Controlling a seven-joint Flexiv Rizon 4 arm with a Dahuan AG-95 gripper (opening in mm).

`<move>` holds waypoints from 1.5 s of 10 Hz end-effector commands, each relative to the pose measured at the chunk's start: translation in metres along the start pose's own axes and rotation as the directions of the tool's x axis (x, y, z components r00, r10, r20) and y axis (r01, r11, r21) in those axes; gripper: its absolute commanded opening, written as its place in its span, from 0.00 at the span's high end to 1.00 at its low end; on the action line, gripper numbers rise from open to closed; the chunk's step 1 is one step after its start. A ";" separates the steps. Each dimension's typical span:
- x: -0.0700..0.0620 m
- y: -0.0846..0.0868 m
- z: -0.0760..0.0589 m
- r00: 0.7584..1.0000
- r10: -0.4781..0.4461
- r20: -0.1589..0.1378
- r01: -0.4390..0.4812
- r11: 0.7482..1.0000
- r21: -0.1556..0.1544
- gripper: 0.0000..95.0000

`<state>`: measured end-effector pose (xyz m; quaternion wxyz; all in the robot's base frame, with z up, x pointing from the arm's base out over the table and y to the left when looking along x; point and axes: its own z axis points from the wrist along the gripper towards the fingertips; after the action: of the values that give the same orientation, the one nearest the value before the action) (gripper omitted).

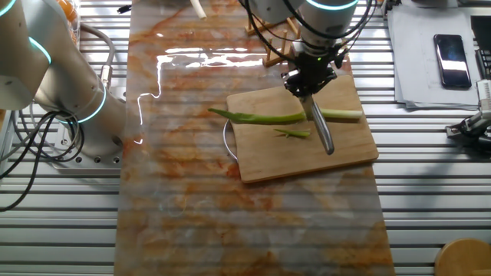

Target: Chop the scallions

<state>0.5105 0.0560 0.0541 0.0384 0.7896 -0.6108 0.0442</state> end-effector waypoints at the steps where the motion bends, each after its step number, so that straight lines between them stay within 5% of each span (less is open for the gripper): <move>1: -0.002 -0.007 -0.002 1.000 0.004 0.006 -0.004 1.000 -0.015 1.00; 12: 0.007 -0.003 0.016 1.000 0.011 0.023 -0.011 1.000 0.001 1.00; 15: 0.018 -0.001 0.021 1.000 0.012 0.022 -0.012 1.000 0.013 1.00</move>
<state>0.5186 0.0359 0.0409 0.0249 0.7870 -0.6149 0.0436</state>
